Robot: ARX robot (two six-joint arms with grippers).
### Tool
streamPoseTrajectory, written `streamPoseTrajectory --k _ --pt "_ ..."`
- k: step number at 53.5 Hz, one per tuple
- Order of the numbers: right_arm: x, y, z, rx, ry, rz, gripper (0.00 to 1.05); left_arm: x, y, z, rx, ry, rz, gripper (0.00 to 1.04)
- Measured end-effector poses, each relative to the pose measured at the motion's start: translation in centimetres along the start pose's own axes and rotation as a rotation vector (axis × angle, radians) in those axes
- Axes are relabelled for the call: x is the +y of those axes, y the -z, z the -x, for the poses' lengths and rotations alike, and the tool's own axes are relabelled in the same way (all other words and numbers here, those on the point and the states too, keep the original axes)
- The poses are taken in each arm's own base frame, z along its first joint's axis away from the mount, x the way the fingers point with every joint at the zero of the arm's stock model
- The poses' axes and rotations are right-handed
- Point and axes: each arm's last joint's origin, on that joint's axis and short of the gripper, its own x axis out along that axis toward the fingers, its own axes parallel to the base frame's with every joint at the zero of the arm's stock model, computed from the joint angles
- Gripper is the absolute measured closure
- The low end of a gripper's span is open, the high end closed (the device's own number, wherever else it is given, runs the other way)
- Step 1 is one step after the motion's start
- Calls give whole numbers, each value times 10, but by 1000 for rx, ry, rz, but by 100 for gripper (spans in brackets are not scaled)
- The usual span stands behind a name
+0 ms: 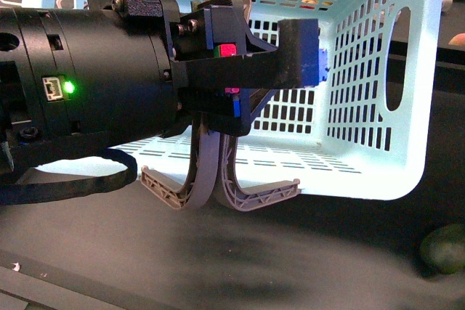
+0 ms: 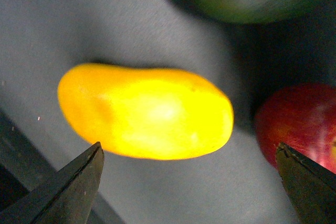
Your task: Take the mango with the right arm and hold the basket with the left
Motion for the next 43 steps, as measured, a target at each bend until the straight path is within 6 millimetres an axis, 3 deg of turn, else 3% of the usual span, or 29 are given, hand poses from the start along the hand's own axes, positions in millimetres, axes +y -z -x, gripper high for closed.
streamPoseTrajectory --k 21,43 --pt "4 -3 -27 39 -46 205 8 0 0 0 0 0 0 97" --pt "13 -13 -43 14 -92 210 8 0 0 0 0 0 0 97"
